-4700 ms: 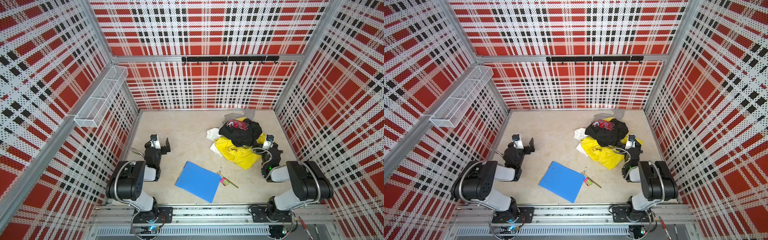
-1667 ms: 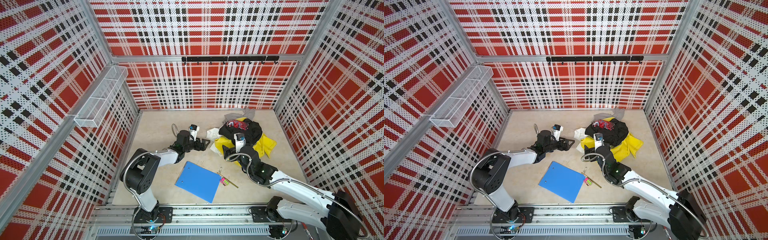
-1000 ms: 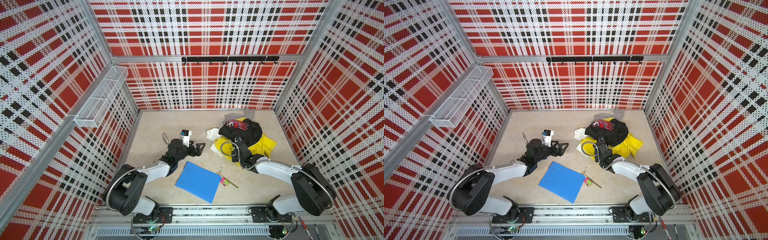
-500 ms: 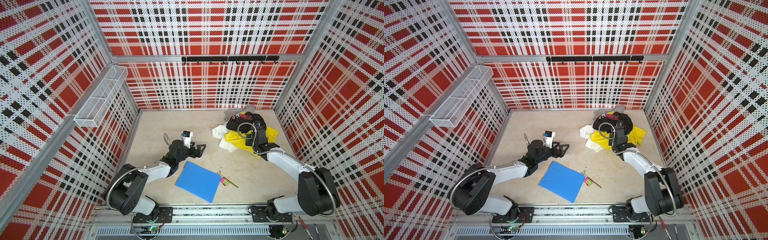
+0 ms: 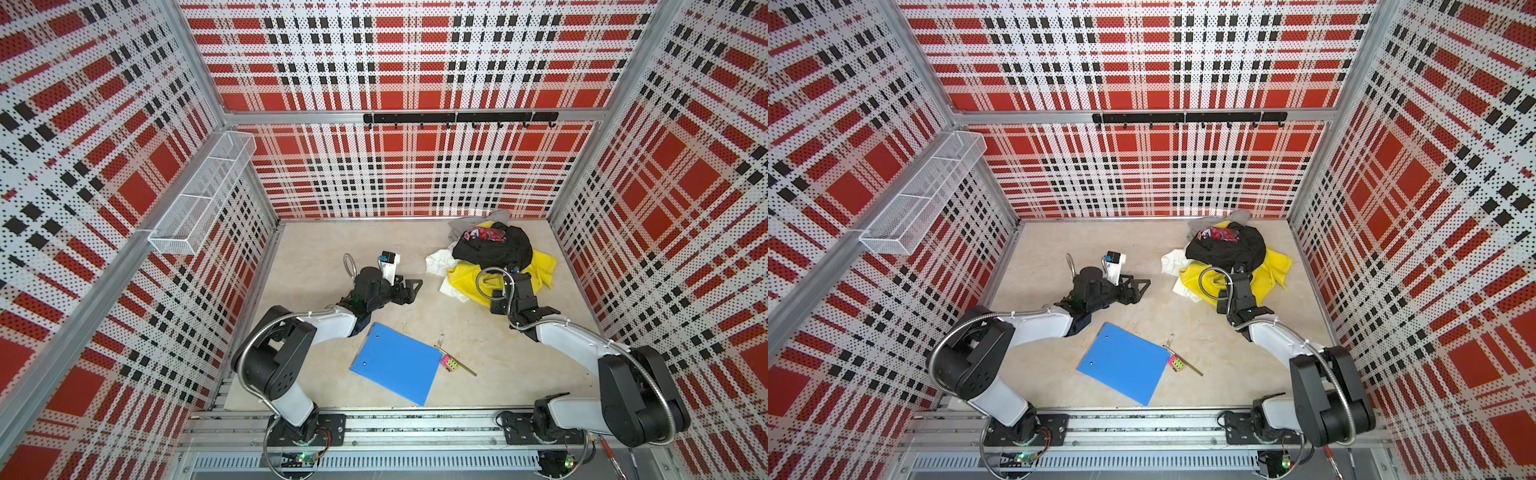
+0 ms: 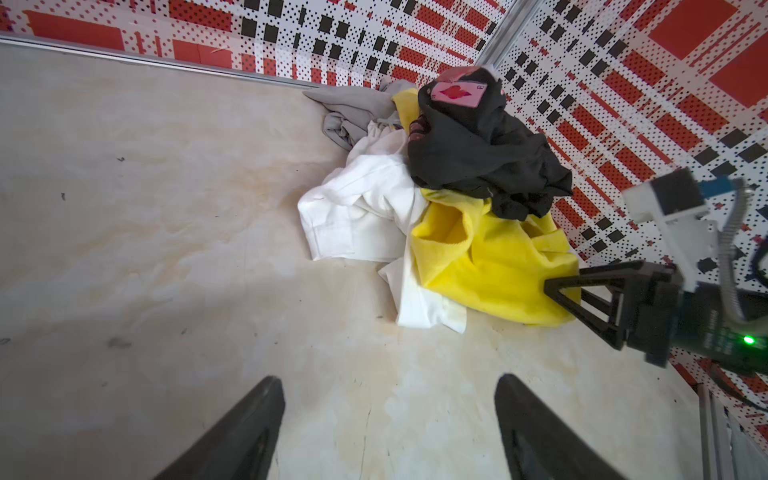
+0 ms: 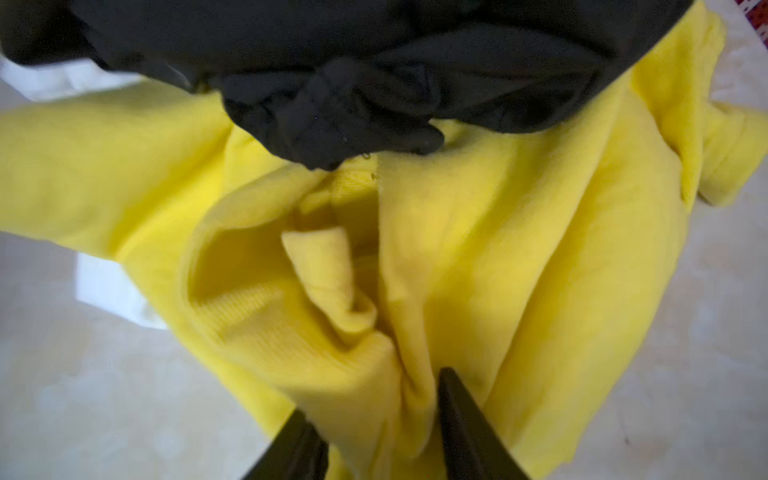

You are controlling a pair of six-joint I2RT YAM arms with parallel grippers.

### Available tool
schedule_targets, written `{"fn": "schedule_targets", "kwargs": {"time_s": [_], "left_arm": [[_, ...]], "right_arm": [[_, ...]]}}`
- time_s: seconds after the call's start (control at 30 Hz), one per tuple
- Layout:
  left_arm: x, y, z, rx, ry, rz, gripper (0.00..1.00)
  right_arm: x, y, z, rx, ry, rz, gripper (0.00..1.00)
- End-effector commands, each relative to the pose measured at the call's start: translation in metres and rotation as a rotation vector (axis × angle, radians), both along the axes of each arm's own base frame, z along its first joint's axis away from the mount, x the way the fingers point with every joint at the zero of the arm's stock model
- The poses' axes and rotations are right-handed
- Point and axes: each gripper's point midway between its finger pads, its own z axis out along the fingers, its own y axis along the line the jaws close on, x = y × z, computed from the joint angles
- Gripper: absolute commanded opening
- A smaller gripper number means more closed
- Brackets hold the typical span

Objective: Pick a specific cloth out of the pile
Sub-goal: 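Lower the left gripper onto the white shirt edge and close it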

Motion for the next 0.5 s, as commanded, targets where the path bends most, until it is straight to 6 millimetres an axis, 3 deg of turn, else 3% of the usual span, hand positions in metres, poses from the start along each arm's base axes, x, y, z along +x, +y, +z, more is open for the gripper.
{"fn": "schedule_targets", "kwargs": {"time_s": [0.0,0.17,0.47], "left_arm": [[0.007,-0.015,-0.007,0.018,0.016,-0.043,0.82],[0.033,-0.029,-0.017,0.043,0.050,-0.023,0.81],[0.093,-0.046,-0.033,0.133,0.056,0.050,0.82]], "right_arm": [[-0.003,0.014,0.038,0.087,-0.118,0.057,0.60],[-0.018,0.025,0.075,0.163,-0.204,0.128,0.79],[-0.036,0.023,0.108,0.182,-0.276,0.141,0.82]]}}
